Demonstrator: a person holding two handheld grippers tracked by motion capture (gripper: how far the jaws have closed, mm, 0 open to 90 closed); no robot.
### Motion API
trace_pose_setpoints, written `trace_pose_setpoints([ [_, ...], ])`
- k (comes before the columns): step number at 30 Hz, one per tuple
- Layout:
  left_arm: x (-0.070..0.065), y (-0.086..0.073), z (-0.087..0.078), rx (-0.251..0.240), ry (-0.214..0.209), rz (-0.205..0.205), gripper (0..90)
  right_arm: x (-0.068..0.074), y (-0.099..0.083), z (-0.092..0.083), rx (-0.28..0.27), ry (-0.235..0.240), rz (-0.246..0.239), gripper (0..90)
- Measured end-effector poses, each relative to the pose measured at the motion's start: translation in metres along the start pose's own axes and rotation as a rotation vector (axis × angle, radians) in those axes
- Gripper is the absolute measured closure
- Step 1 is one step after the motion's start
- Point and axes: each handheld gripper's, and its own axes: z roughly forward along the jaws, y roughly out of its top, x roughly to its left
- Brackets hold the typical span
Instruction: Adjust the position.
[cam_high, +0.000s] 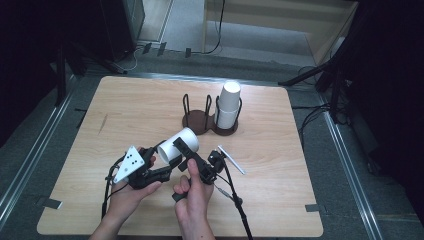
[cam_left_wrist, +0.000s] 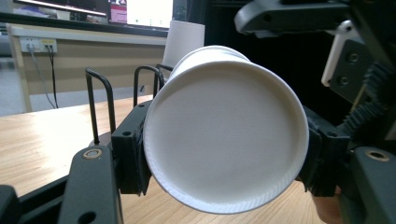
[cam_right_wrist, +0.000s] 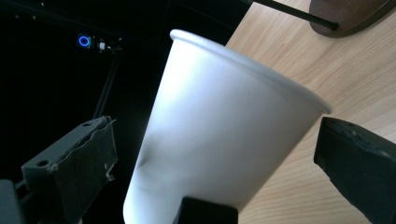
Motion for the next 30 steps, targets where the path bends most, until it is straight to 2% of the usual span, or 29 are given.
trace_pose_setpoints([
  [5, -0.001, 0.0, 0.0, -0.005, -0.004, 0.004, 32.6, -0.004, 0.006, 0.005, 0.001, 0.004, 0.058, 0.0],
  [13, -0.001, 0.0, 0.0, 0.0, -0.004, 0.023, 32.6, -0.011, 0.009, 0.015, 0.04, 0.023, 0.144, 0.1],
  [16, -0.001, 0.001, 0.0, 0.0, -0.004, 0.023, 32.5, -0.011, 0.009, 0.017, 0.038, 0.055, 0.172, 5.8],
  [19, -0.001, 0.001, 0.0, 0.002, -0.004, 0.025, 32.4, -0.011, 0.009, 0.017, 0.032, 0.065, 0.185, 10.5],
  [20, 0.0, 0.001, 0.0, -0.002, -0.002, 0.021, 32.4, -0.012, 0.01, 0.016, 0.023, 0.076, 0.188, 18.2],
  [22, 0.0, 0.001, 0.0, -0.004, -0.004, 0.021, 31.8, -0.012, 0.01, 0.016, 0.02, 0.085, 0.197, 19.4],
  [23, 0.0, 0.001, -0.001, -0.007, -0.011, 0.018, 31.5, -0.013, 0.009, 0.016, 0.019, 0.112, 0.204, 22.4],
  [26, 0.001, 0.002, -0.001, -0.026, -0.015, 0.041, 30.5, -0.015, 0.008, 0.016, 0.008, 0.153, 0.213, 25.0],
  [27, 0.001, 0.002, -0.001, -0.026, -0.015, 0.041, 30.3, -0.015, 0.008, 0.016, 0.008, 0.153, 0.213, 25.0],
  [30, -0.001, 0.005, -0.005, -0.026, 0.02, 0.051, 30.0, -0.015, 0.009, 0.015, -0.015, 0.185, 0.201, 27.2],
])
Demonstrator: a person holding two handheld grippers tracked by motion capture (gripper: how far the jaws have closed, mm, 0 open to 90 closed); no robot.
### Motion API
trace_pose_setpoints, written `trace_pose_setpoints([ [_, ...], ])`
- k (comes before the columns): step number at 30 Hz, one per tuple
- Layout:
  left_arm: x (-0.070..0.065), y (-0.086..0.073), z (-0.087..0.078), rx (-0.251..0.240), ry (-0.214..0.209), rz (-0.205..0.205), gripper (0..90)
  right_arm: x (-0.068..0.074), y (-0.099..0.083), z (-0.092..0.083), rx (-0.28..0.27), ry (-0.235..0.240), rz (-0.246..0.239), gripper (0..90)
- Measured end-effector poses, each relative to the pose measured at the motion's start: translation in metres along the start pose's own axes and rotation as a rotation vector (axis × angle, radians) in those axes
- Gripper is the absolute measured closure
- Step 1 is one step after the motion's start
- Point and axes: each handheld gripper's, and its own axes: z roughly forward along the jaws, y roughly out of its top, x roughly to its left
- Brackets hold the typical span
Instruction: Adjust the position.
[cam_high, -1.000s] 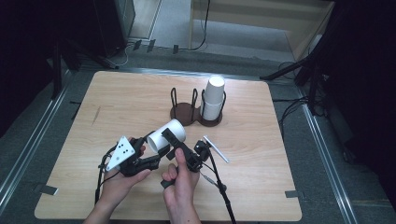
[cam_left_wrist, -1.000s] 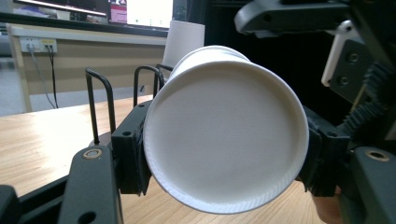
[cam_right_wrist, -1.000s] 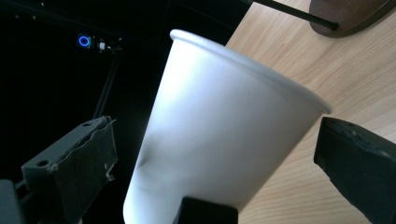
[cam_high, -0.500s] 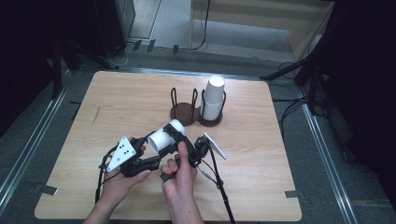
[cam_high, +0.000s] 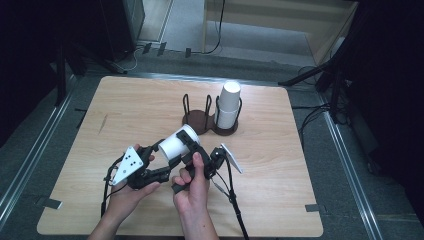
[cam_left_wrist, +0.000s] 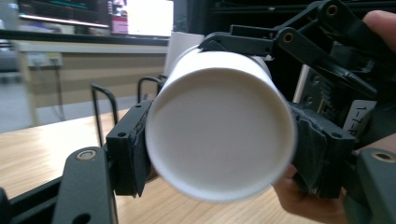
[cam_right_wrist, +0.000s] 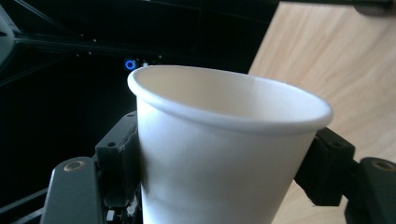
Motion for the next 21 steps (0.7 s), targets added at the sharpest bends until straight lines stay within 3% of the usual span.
trace_pose_setpoints([
  [3, 0.0, 0.003, -0.002, 0.011, 0.014, -0.013, 27.2, 0.001, 0.003, -0.001, -0.026, 0.008, -0.029, 27.6],
  [5, 0.004, 0.006, -0.005, 0.035, 0.038, -0.067, 16.8, 0.001, 0.01, -0.002, -0.081, -0.008, -0.12, 27.7],
  [6, 0.004, 0.006, -0.005, 0.035, 0.038, -0.067, 13.3, 0.002, 0.013, -0.004, -0.102, -0.011, -0.158, 27.7],
  [9, 0.014, 0.008, -0.012, 0.084, 0.087, -0.107, 12.6, 0.003, 0.024, -0.008, -0.146, -0.019, -0.257, 27.9],
  [12, 0.022, 0.011, -0.018, 0.145, 0.099, -0.114, 8.6, 0.006, 0.032, -0.012, -0.172, -0.028, -0.335, 27.8],
  [14, 0.027, 0.013, -0.021, 0.208, 0.118, -0.1, 0.0, 0.008, 0.034, -0.014, -0.189, -0.066, -0.397, 27.8],
  [15, 0.03, 0.013, -0.023, 0.224, 0.128, -0.102, 0.0, 0.009, 0.036, -0.015, -0.194, -0.074, -0.428, 27.8],
  [18, 0.036, 0.014, -0.027, 0.226, 0.125, -0.129, 0.0, 0.009, 0.039, -0.018, -0.207, -0.094, -0.502, 27.8],
  [21, 0.049, 0.012, -0.035, 0.224, 0.149, -0.15, 0.0, 0.01, 0.043, -0.022, -0.212, -0.103, -0.581, 27.7],
])
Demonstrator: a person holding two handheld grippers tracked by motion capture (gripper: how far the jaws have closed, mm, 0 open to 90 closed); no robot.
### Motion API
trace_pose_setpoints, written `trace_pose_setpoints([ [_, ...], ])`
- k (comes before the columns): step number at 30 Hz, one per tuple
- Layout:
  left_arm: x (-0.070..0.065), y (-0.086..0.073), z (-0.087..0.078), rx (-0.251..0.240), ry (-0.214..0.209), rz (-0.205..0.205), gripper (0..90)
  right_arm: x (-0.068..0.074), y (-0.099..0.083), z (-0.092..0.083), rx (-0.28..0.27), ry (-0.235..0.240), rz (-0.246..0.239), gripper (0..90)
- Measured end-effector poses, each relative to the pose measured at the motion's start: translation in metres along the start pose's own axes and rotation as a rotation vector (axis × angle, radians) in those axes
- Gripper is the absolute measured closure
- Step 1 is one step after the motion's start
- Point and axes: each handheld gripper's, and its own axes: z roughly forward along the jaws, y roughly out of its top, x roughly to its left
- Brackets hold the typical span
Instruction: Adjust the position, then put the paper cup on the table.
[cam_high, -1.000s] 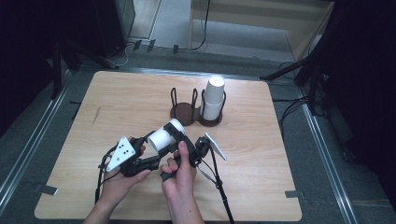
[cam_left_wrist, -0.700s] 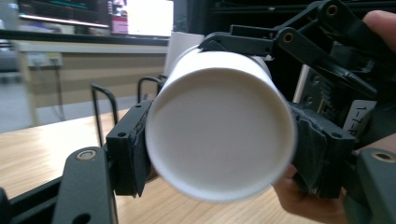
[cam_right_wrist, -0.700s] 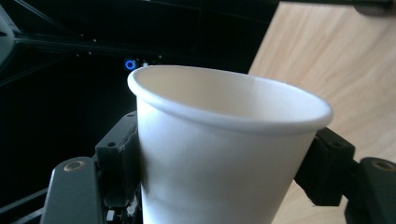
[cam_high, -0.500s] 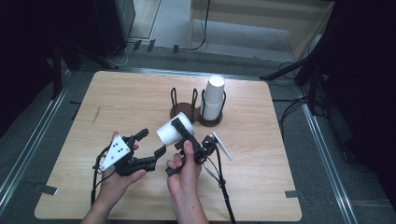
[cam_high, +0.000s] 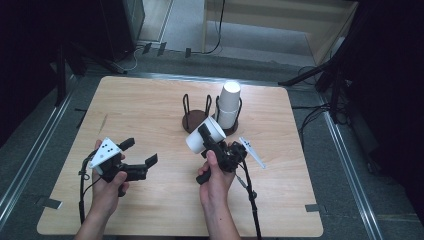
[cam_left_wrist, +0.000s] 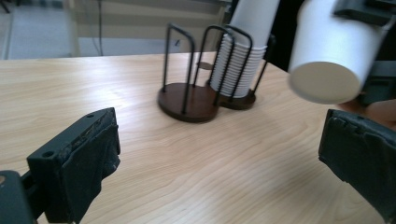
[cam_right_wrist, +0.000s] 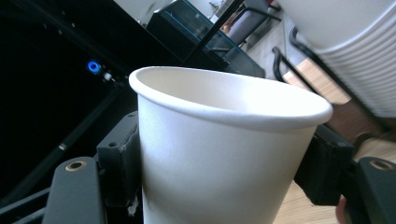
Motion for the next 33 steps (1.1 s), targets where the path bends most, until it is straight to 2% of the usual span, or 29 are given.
trace_pose_setpoints([
  [1, 0.0, 0.0, 0.0, 0.0, 0.0, 0.0, 0.0, 0.0, 0.0, 0.0, 0.0, 0.0, 0.0, 27.7],
  [2, 0.008, -0.002, -0.003, 0.006, 0.022, -0.002, 0.0, -0.001, 0.002, -0.002, 0.0, -0.007, -0.048, 27.6],
  [3, 0.008, -0.002, -0.003, 0.006, 0.022, -0.002, 0.0, -0.001, 0.003, -0.003, -0.002, -0.009, -0.068, 27.6],
  [4, 0.017, -0.004, -0.006, 0.01, 0.04, -0.018, 0.0, -0.001, 0.004, -0.005, -0.014, -0.007, -0.099, 27.6],
  [6, 0.027, -0.007, -0.01, 0.009, 0.06, -0.032, 0.0, 0.0, 0.007, -0.007, -0.03, 0.004, -0.131, 27.6],
  [9, 0.04, -0.012, -0.016, 0.006, 0.107, -0.04, 0.0, 0.001, 0.011, -0.011, -0.054, -0.012, -0.211, 27.5],
  [11, 0.05, -0.015, -0.02, 0.002, 0.157, -0.054, 0.0, 0.0, 0.014, -0.013, -0.079, -0.014, -0.253, 27.4],
  [13, 0.054, -0.017, -0.022, -0.003, 0.172, -0.063, 0.0, -0.001, 0.017, -0.014, -0.11, -0.02, -0.3, 27.5],
  [14, 0.059, -0.019, -0.024, -0.008, 0.184, -0.072, 0.0, -0.001, 0.017, -0.014, -0.11, -0.02, -0.3, 27.5],
  [15, 0.065, -0.021, -0.026, -0.011, 0.209, -0.077, 0.0, 0.0, 0.018, -0.016, -0.117, -0.025, -0.322, 27.5],
  [17, 0.073, -0.025, -0.029, -0.014, 0.237, -0.086, 0.0, -0.001, 0.022, -0.019, -0.123, -0.029, -0.399, 27.5],
  [22, 0.088, -0.03, -0.036, -0.011, 0.291, -0.097, 0.0, -0.004, 0.025, -0.021, -0.129, -0.046, -0.49, 27.2],
  [25, 0.094, -0.034, -0.037, -0.003, 0.333, -0.105, 0.0, -0.007, 0.026, -0.023, -0.123, -0.04, -0.526, 27.4],
  [27, 0.096, -0.036, -0.037, 0.007, 0.339, -0.103, 0.0, -0.007, 0.027, -0.024, -0.123, -0.04, -0.537, 27.6],
  [28, 0.098, -0.039, -0.036, 0.016, 0.345, -0.107, 0.0, -0.009, 0.027, -0.025, -0.123, -0.046, -0.564, 28.1],
  [33, 0.099, -0.045, -0.035, 0.02, 0.358, -0.072, 0.0, -0.015, 0.029, -0.028, -0.123, -0.054, -0.609, 28.5],
])
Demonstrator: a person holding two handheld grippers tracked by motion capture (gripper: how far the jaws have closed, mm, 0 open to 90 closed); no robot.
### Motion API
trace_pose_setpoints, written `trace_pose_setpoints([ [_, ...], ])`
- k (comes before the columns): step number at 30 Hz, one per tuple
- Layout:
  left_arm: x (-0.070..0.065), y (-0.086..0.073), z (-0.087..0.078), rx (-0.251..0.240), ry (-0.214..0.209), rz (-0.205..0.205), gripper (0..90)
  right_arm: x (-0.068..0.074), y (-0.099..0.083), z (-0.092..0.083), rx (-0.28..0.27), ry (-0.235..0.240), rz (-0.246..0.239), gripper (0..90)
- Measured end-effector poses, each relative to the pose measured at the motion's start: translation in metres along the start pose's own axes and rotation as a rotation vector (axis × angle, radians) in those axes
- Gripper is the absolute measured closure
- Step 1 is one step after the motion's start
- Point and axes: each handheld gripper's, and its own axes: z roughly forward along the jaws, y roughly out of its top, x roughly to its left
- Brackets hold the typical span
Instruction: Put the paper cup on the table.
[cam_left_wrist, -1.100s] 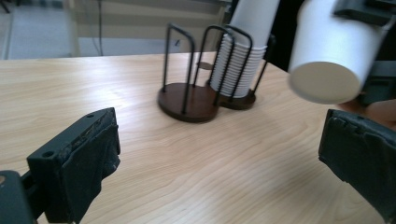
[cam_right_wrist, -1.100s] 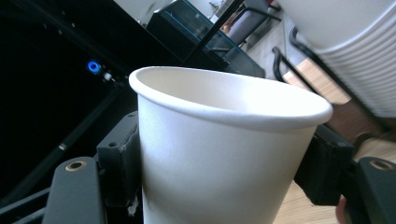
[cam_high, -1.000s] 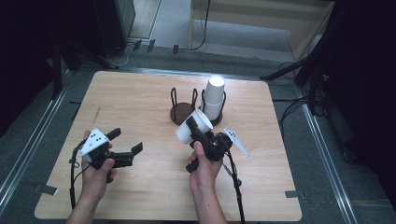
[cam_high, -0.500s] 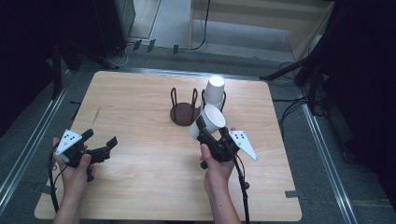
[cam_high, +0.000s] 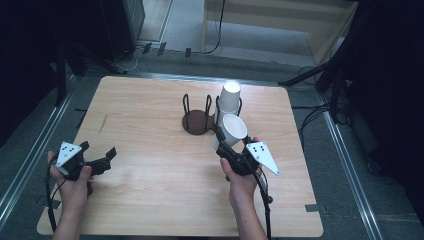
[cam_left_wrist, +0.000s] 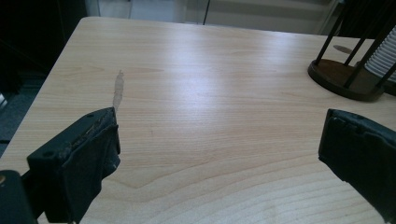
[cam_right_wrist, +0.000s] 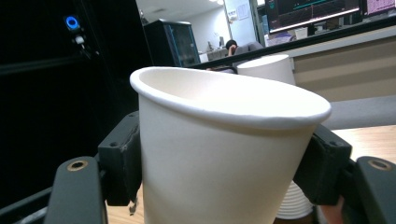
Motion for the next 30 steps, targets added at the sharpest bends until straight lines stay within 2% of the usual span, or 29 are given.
trace_pose_setpoints([
  [4, 0.001, -0.004, 0.0, -0.037, -0.018, 0.016, 0.0, -0.007, -0.002, 0.0, 0.007, -0.011, -0.041, 28.5],
  [6, 0.0, -0.005, 0.001, -0.045, -0.007, 0.043, 0.0, -0.011, -0.003, 0.0, 0.01, -0.019, -0.051, 28.5],
  [7, 0.0, -0.005, 0.001, -0.045, -0.007, 0.043, 0.0, -0.011, -0.003, 0.0, 0.01, -0.019, -0.051, 28.5],
  [13, 0.004, -0.008, 0.001, -0.054, -0.004, 0.007, 0.0, -0.022, -0.006, -0.001, 0.029, -0.048, -0.078, 28.5],
  [15, 0.007, -0.01, -0.001, -0.07, -0.016, -0.032, 0.0, -0.027, -0.006, 0.0, 0.034, -0.056, -0.102, 28.5],
  [17, 0.009, -0.011, -0.003, -0.076, -0.027, -0.054, 0.0, -0.032, -0.006, 0.001, 0.038, -0.068, -0.126, 28.5],
  [19, 0.01, -0.011, -0.003, -0.075, -0.03, -0.057, 0.0, -0.034, -0.006, 0.001, 0.039, -0.076, -0.131, 28.5],
  [23, 0.009, -0.011, -0.002, -0.068, -0.031, -0.05, 0.0, -0.043, -0.008, 0.002, 0.015, -0.096, -0.179, 28.2],
  [25, 0.008, -0.011, -0.001, -0.063, -0.029, -0.044, 0.0, -0.047, -0.009, 0.003, 0.014, -0.095, -0.186, 28.2],
  [30, 0.007, -0.011, 0.0, -0.059, -0.029, -0.044, 0.0, -0.06, -0.013, 0.008, 0.041, -0.136, -0.184, 27.8],
])
